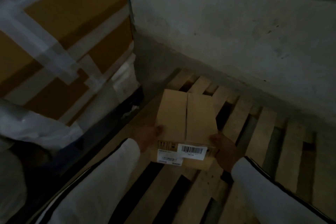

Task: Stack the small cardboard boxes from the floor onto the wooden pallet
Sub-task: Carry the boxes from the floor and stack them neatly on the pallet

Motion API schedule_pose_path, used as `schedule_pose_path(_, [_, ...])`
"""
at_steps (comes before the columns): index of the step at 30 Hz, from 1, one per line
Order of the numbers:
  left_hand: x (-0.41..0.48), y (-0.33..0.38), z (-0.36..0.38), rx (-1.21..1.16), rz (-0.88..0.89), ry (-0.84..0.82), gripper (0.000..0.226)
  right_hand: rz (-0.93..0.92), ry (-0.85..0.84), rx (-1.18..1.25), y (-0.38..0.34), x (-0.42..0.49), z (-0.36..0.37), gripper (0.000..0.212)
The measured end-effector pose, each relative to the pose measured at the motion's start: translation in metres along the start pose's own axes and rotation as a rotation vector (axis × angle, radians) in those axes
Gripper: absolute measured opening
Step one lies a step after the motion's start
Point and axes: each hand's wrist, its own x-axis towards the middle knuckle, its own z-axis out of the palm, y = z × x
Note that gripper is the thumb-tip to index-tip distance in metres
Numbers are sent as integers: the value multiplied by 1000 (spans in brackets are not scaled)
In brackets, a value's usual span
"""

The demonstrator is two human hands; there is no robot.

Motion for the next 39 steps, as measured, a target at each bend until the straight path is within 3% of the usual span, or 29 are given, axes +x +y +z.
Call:
schedule_pose_path(8, [99, -5, 16, -39, 72, -34, 52, -150, -60, 146, 21, 86, -7, 43])
schedule_pose_path(12, [124, -8, 19, 46, 148, -80, 55, -168, -33, 213, 49, 108, -1, 42])
schedule_pose_path(17, [140, -35, 10, -77, 160, -100, 68, -203, 44, 320, 79, 122, -1, 46])
schedule_pose_path(21, [119, -55, 12, -110, 47, -130, 46, -169, 106, 248, 119, 124, 9, 57])
schedule_pose_path(24, [125, -65, 10, -153, 99, -111, 25, -198, 138, 302, 131, 132, 19, 53])
schedule_pose_path(25, [125, -61, 10, -160, 134, -69, 28, -201, 130, 303, 131, 135, 23, 56])
schedule_pose_path(28, [148, -62, 4, -207, 203, 124, 76, -199, 97, 219, 130, 140, 36, 84])
schedule_pose_path(29, [155, -66, 1, -232, 185, 156, 74, -194, 118, 197, 132, 142, 40, 92])
schedule_pose_path(33, [155, -62, -6, -192, 159, 153, 25, -219, 139, 172, 138, 146, 44, 90])
schedule_pose_path(39, [164, -70, -4, -148, 85, 239, 26, -207, 155, 222, 140, 147, 44, 103])
